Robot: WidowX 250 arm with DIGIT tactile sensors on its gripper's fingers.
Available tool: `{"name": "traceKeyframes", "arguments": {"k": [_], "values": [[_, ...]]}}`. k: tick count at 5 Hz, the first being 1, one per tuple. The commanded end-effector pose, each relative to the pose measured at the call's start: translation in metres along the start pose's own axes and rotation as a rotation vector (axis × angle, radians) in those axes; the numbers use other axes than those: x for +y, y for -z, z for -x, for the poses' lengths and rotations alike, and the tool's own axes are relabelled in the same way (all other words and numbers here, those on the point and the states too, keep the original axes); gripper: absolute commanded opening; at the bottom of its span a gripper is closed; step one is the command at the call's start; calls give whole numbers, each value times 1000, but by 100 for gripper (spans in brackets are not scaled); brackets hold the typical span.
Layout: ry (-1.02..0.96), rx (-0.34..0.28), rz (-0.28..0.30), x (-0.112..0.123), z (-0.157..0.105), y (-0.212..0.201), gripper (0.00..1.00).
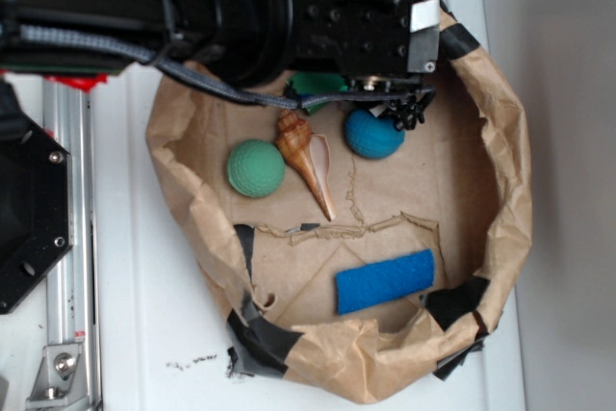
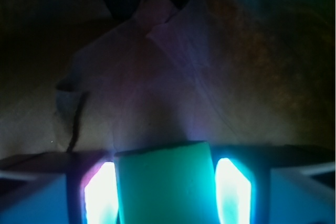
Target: Grab the green block.
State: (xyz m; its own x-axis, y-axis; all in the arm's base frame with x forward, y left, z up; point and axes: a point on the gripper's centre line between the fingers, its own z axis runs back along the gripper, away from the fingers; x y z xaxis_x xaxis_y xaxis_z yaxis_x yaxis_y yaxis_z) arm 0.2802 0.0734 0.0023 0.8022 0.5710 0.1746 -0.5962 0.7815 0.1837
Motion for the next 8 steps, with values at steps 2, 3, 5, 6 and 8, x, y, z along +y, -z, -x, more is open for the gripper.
{"name": "traceKeyframes", "arguments": {"k": [2,3,5,6,8], "values": [[375,-38,154,-21,12,-79,0],[508,-103,222,-32,13,-134,0],[691,-142,225,-48,18,-182,0],[675,-149,273,-49,13,-179,0],[651,-132,290,-46,13,-176,0]]}}
